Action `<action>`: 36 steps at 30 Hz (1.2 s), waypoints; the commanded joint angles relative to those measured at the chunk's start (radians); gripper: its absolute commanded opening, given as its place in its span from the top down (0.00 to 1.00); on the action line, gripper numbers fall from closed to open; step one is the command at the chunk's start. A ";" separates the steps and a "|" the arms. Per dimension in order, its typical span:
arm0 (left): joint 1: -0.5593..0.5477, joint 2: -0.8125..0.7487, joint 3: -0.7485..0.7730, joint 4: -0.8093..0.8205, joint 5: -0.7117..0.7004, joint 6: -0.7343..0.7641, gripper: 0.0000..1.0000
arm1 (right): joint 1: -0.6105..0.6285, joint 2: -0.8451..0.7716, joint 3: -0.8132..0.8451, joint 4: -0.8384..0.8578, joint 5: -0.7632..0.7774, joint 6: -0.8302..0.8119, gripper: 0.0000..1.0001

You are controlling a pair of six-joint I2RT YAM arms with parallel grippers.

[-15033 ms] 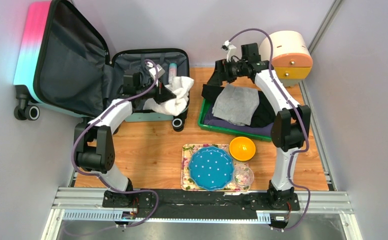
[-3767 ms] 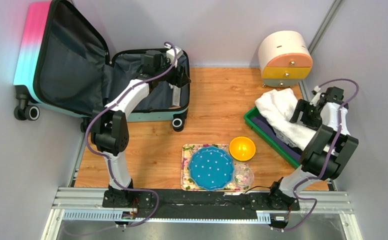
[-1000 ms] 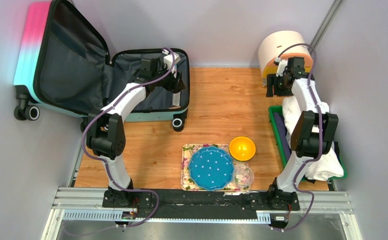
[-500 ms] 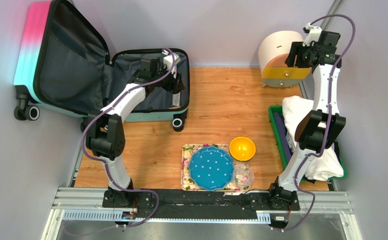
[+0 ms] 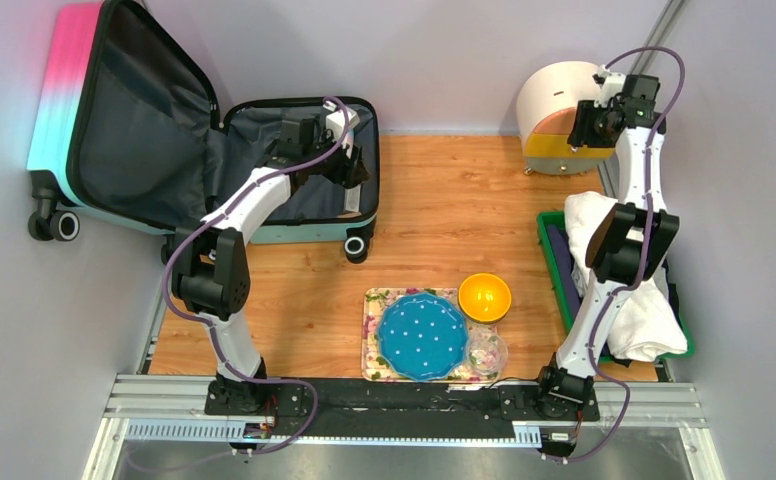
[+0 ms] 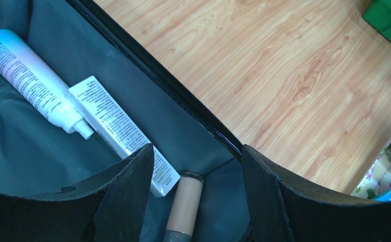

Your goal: Open, take out, and arrange the luggage

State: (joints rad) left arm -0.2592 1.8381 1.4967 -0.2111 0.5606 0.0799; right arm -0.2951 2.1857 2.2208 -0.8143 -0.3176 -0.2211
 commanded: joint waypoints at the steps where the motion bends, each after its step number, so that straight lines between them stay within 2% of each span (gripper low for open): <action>1: 0.008 -0.033 0.004 0.029 -0.002 -0.008 0.28 | 0.004 0.005 0.059 0.069 0.038 0.029 0.51; 4: 0.006 -0.028 0.004 0.032 -0.002 -0.008 0.28 | 0.004 0.003 0.040 0.072 0.043 0.028 0.52; 9: 0.008 -0.027 0.004 0.032 -0.007 -0.008 0.28 | 0.004 -0.023 -0.085 0.136 0.028 0.025 0.52; 21: 0.011 -0.033 0.016 -0.001 -0.019 0.014 0.28 | 0.002 -0.007 -0.176 0.311 0.014 0.072 0.53; 27: 0.012 -0.031 0.025 -0.011 -0.027 0.023 0.28 | 0.002 0.026 -0.158 0.334 0.012 0.077 0.60; 32: 0.014 -0.031 0.028 -0.019 -0.027 0.021 0.29 | 0.004 0.026 -0.161 0.325 -0.021 0.092 0.73; 35: 0.012 -0.030 0.028 -0.014 -0.027 0.020 0.29 | 0.004 0.025 -0.174 0.316 -0.021 0.098 0.75; 36: 0.012 -0.030 0.028 -0.014 -0.024 0.020 0.29 | 0.005 0.025 -0.174 0.311 -0.018 0.104 0.71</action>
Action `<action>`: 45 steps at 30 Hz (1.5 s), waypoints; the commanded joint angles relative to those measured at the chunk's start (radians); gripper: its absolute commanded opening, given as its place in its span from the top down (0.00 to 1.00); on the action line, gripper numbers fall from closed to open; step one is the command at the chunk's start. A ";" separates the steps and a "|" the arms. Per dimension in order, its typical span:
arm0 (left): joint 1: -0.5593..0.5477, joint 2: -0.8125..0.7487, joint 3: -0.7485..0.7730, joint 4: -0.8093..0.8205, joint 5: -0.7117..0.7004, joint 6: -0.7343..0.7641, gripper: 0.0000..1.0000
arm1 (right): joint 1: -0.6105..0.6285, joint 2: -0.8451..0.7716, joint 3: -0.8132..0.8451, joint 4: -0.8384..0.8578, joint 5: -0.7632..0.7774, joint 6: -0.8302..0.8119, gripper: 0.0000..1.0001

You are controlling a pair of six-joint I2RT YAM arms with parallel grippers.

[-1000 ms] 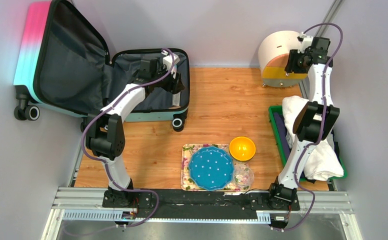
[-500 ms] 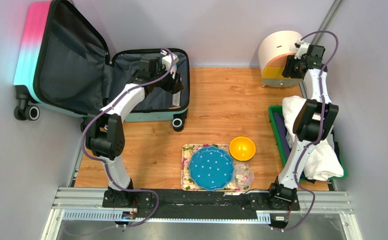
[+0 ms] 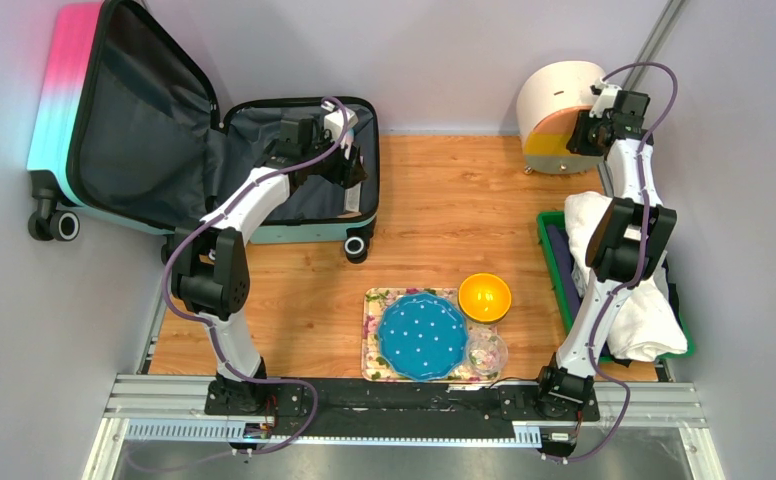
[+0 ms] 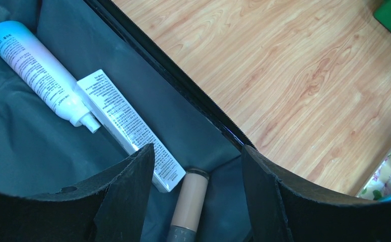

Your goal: Open, take out, and arrange the luggage

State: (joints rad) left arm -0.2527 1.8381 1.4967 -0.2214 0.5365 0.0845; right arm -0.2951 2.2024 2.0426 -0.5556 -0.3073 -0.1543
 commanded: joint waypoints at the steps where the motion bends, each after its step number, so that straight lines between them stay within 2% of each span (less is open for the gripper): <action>1: 0.007 -0.028 0.028 -0.004 -0.001 0.017 0.29 | 0.005 0.008 0.004 0.045 -0.013 0.041 0.55; 3: 0.006 -0.025 0.033 -0.003 0.002 0.012 0.29 | 0.007 0.010 -0.001 0.043 -0.007 0.042 0.52; 8: 0.006 -0.020 0.042 -0.006 0.002 0.014 0.29 | 0.007 0.019 -0.001 0.051 -0.007 0.048 0.62; 11: 0.007 -0.019 0.050 -0.012 0.000 0.020 0.29 | 0.007 0.020 0.001 0.057 -0.009 0.050 0.78; 12: 0.006 -0.017 0.050 -0.012 -0.001 0.024 0.29 | 0.008 0.019 0.001 0.056 -0.021 0.048 0.93; 13: 0.007 -0.017 0.050 -0.013 -0.003 0.023 0.29 | 0.010 0.017 -0.001 0.054 -0.030 0.045 1.00; 21: 0.007 -0.007 0.059 -0.007 0.005 0.015 0.29 | 0.040 -0.082 -0.154 0.118 -0.188 0.007 1.00; 29: 0.007 0.001 0.062 -0.006 0.011 0.004 0.29 | 0.089 -0.243 -0.355 0.164 -0.219 0.044 1.00; 35: 0.007 0.007 0.060 -0.001 0.014 -0.011 0.29 | 0.155 -0.322 -0.498 0.200 -0.198 0.148 1.00; 37: 0.007 0.007 0.062 -0.001 0.007 -0.017 0.29 | 0.180 -0.340 -0.536 0.226 -0.158 0.229 1.00; 40: 0.012 0.007 0.063 -0.004 0.005 -0.035 0.29 | 0.223 -0.351 -0.553 0.246 -0.099 0.345 1.00; 45: 0.020 0.000 0.056 -0.006 0.000 -0.049 0.29 | 0.341 -0.359 -0.556 0.289 -0.063 0.446 1.00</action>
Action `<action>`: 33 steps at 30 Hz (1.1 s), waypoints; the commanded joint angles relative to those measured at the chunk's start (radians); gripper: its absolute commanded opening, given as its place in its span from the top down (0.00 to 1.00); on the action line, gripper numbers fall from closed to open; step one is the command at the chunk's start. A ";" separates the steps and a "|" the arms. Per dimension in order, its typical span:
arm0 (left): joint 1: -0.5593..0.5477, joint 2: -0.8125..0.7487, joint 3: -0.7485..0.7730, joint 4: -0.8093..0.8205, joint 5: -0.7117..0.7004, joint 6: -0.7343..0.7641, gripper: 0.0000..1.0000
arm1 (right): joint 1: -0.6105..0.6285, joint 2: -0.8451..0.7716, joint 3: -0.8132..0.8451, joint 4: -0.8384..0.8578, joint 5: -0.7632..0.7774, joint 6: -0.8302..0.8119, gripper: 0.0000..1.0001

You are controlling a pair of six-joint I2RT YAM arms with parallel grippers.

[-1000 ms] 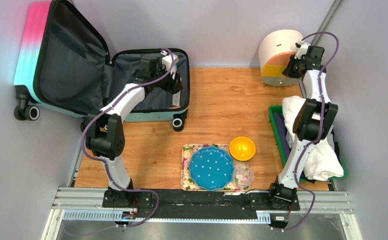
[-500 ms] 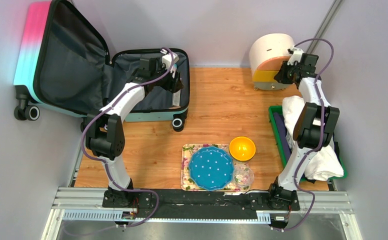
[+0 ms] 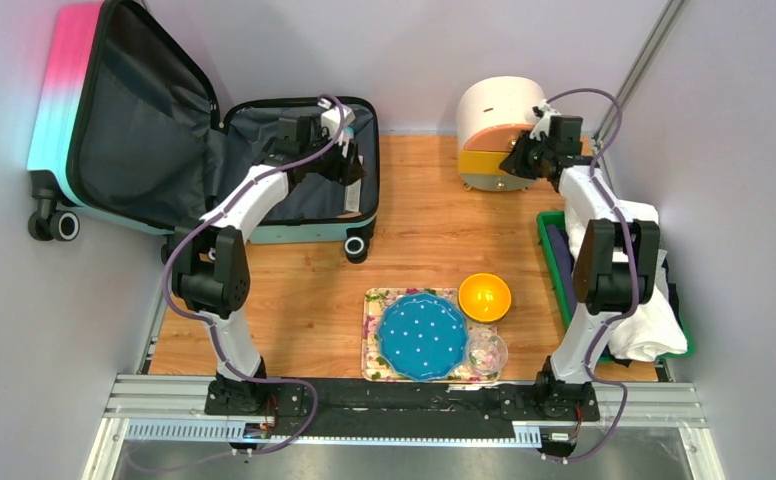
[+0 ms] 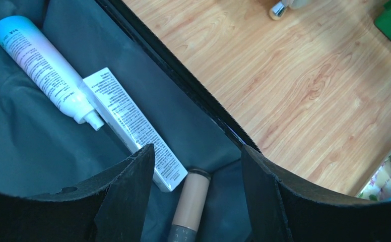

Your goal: Open, take out, and arrange the luggage

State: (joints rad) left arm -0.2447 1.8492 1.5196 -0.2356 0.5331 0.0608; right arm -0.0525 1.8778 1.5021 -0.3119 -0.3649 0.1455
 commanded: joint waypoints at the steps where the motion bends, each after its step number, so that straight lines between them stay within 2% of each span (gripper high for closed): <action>1: 0.018 -0.015 0.031 0.010 0.005 -0.030 0.29 | 0.111 -0.031 -0.017 0.054 -0.005 0.163 1.00; 7: 0.041 -0.033 0.002 0.024 0.005 -0.055 0.29 | 0.198 0.007 0.013 0.065 0.006 0.252 1.00; 8: 0.048 -0.036 -0.005 0.024 0.004 -0.071 0.29 | 0.209 0.018 0.020 0.065 0.003 0.265 0.96; 9: 0.051 -0.042 -0.010 0.028 0.007 -0.079 0.29 | 0.210 0.021 0.033 0.060 -0.015 0.281 0.86; 10: 0.054 -0.045 -0.016 0.030 0.007 -0.078 0.29 | 0.215 0.023 0.038 0.054 -0.019 0.287 0.74; 11: 0.059 -0.048 -0.025 0.032 0.007 -0.078 0.29 | 0.218 0.015 0.038 0.054 -0.023 0.292 0.58; 12: 0.061 -0.054 -0.029 0.033 0.008 -0.076 0.29 | 0.217 0.004 0.034 0.051 -0.034 0.295 0.50; 14: 0.065 -0.057 -0.032 0.035 0.016 -0.076 0.29 | 0.215 -0.043 0.020 0.027 -0.045 0.279 0.43; 22: 0.076 -0.081 -0.068 0.073 0.057 -0.076 0.29 | 0.187 -0.193 -0.008 -0.088 -0.121 0.124 0.44; 33: 0.085 -0.067 -0.073 0.116 0.056 -0.082 0.29 | 0.171 -0.048 0.153 -0.064 -0.178 0.195 0.47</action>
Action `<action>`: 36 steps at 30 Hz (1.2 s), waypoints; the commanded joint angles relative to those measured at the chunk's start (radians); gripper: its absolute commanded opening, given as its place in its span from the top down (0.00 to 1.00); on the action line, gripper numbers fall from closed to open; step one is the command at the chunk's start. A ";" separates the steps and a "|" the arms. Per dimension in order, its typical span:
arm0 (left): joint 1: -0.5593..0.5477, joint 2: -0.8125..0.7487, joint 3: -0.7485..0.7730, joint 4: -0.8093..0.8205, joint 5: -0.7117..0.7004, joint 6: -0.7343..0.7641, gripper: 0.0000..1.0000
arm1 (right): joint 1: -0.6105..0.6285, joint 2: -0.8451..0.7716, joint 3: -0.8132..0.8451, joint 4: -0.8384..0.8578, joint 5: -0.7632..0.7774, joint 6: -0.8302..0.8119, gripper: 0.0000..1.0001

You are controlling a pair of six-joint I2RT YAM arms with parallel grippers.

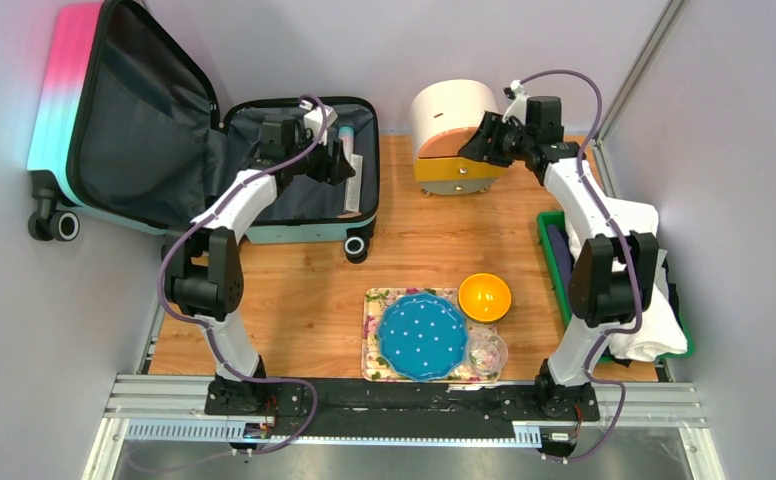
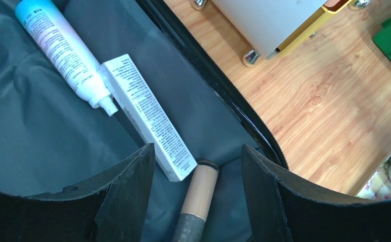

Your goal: Open, take out, and arrange the luggage

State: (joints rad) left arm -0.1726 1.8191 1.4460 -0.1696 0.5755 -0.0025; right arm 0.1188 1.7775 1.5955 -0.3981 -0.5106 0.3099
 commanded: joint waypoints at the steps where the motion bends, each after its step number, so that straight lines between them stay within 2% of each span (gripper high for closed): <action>1: 0.015 -0.035 -0.001 0.053 0.004 -0.024 0.29 | -0.001 0.060 0.069 0.027 -0.029 0.031 0.48; 7: 0.035 -0.037 -0.021 0.033 -0.031 -0.060 0.28 | -0.001 0.115 0.135 0.036 -0.020 0.052 0.51; 15: 0.048 -0.052 -0.068 0.056 -0.032 -0.063 0.28 | -0.001 0.109 0.150 0.036 -0.025 0.057 0.52; 18: 0.048 -0.041 -0.068 0.067 -0.051 -0.077 0.28 | -0.001 0.112 0.153 0.030 -0.023 0.061 0.58; 21: 0.048 -0.029 -0.064 0.073 -0.068 -0.085 0.27 | -0.001 0.115 0.155 0.025 -0.016 0.058 0.78; 22: 0.048 -0.024 -0.058 0.074 -0.081 -0.096 0.27 | -0.001 0.112 0.152 0.022 -0.016 0.057 0.88; 25: 0.048 0.017 -0.020 0.058 -0.094 -0.128 0.24 | -0.001 0.088 0.121 0.019 -0.022 0.051 1.00; 36: 0.048 0.193 0.086 0.091 -0.088 -0.299 0.23 | -0.001 -0.029 0.017 -0.022 -0.028 0.063 1.00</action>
State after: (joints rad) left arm -0.1291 1.9648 1.4796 -0.1165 0.4870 -0.2108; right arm 0.1188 1.8435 1.6375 -0.4152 -0.5251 0.3626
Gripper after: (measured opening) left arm 0.764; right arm 0.228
